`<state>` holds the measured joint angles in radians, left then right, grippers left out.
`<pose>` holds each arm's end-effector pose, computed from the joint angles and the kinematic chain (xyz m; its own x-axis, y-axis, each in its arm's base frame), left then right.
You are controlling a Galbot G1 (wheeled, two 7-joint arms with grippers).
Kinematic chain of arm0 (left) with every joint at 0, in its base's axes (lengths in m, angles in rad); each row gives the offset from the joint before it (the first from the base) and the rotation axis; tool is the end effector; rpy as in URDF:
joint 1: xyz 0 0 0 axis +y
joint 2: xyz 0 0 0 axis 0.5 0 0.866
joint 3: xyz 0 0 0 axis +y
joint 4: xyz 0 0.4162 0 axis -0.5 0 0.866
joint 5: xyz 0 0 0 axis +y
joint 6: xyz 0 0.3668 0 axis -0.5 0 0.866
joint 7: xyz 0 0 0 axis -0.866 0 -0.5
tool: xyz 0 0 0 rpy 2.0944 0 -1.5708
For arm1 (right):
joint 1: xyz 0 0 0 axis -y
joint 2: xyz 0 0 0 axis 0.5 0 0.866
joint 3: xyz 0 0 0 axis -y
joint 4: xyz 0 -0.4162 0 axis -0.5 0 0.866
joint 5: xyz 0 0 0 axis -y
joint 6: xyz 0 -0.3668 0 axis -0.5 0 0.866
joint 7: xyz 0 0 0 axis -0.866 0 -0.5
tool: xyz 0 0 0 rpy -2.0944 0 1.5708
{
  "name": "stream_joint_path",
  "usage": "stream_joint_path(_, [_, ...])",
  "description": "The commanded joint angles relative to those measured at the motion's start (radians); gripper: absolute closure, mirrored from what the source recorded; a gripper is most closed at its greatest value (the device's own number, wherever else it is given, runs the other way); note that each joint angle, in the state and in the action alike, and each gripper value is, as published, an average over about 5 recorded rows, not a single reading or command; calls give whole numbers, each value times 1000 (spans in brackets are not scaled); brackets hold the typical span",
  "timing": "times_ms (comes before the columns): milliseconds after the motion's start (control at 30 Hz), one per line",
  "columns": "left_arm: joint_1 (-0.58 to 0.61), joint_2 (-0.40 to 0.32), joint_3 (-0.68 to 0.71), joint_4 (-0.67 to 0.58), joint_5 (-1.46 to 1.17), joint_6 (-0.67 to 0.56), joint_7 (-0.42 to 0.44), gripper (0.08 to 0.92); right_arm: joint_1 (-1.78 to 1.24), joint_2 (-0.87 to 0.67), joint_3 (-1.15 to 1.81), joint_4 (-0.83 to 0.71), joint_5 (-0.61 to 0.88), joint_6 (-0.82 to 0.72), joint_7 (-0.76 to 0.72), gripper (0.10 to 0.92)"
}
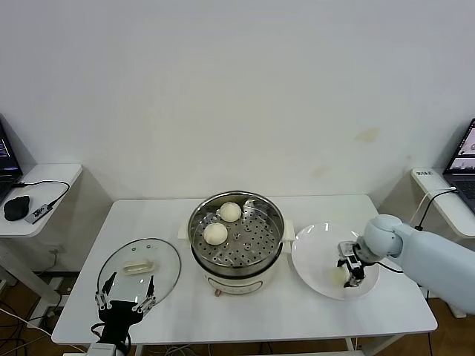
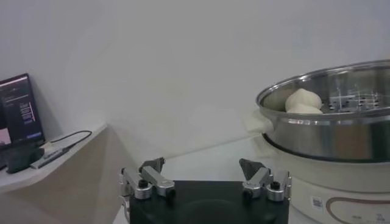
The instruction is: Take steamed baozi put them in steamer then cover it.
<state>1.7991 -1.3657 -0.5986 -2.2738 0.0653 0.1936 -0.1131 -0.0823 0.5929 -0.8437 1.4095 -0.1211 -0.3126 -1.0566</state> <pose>0.0870 0.0570 -0.3155 -0.9756 -0.0855 0.2021 -0.0243 0.9574 0.2876 0.5016 -0.1959 -0.2585 -0.1244 -0.0546 0.9907 -0.9874 -0.0913 -0.1290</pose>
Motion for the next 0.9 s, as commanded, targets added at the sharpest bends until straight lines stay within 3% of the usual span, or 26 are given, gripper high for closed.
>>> stream_joint_path(33, [-1, 1, 1, -3, -1, 0, 0, 177, 55, 0, -13, -3, 10, -3, -25, 463])
stream_joint_path(467, [-6, 5, 10, -14, -2, 1, 0, 177, 429, -14, -103, 48, 162, -19, -62, 457])
stream_joint_path(900, [-3, 7, 6, -24, -3, 2, -1, 177, 760, 203, -278, 117, 335, -39, -8, 454])
